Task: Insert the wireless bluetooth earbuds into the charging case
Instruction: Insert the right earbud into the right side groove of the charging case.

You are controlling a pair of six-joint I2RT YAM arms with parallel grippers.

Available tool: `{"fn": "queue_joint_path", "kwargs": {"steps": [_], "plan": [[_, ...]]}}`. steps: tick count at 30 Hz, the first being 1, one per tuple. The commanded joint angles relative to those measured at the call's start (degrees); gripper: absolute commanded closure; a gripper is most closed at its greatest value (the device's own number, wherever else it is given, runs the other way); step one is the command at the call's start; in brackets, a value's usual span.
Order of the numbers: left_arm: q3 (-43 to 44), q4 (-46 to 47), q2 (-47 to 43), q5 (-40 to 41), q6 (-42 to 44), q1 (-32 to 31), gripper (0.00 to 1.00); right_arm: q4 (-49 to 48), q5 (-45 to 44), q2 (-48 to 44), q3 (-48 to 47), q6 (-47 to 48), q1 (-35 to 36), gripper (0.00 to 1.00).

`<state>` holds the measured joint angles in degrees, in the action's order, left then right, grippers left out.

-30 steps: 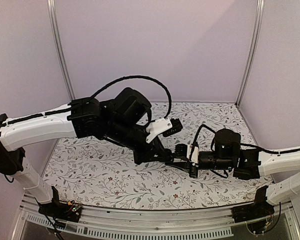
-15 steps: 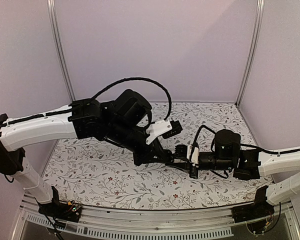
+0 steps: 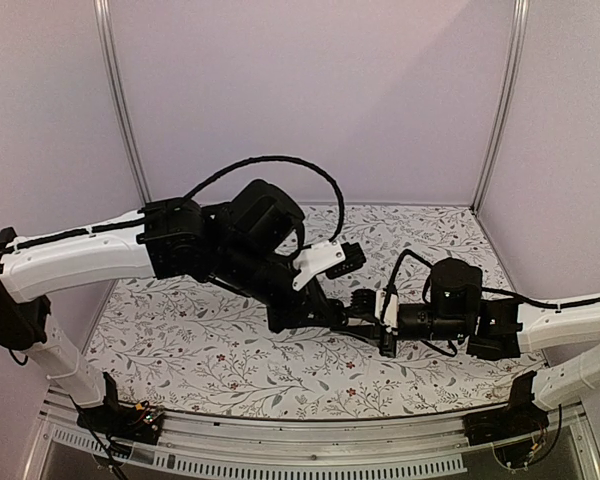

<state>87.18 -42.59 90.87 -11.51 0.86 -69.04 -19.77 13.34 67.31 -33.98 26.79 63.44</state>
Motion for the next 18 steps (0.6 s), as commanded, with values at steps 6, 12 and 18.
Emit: {"fn": "queue_joint_path", "kwargs": {"steps": [6, 12, 18], "plan": [[1.8, 0.0, 2.1, 1.4, -0.6, -0.8, 0.97, -1.8, 2.3, -1.3, 0.2, -0.6, 0.7, 1.00], [3.6, -1.5, 3.4, 3.2, -0.7, -0.8, 0.89, -1.9, 2.4, -1.4, 0.3, -0.6, 1.0, 1.00], [3.9, -0.9, 2.2, 4.6, -0.7, -0.8, 0.84, -2.3, 2.4, -1.7, 0.6, -1.5, 1.0, 1.00]]}}
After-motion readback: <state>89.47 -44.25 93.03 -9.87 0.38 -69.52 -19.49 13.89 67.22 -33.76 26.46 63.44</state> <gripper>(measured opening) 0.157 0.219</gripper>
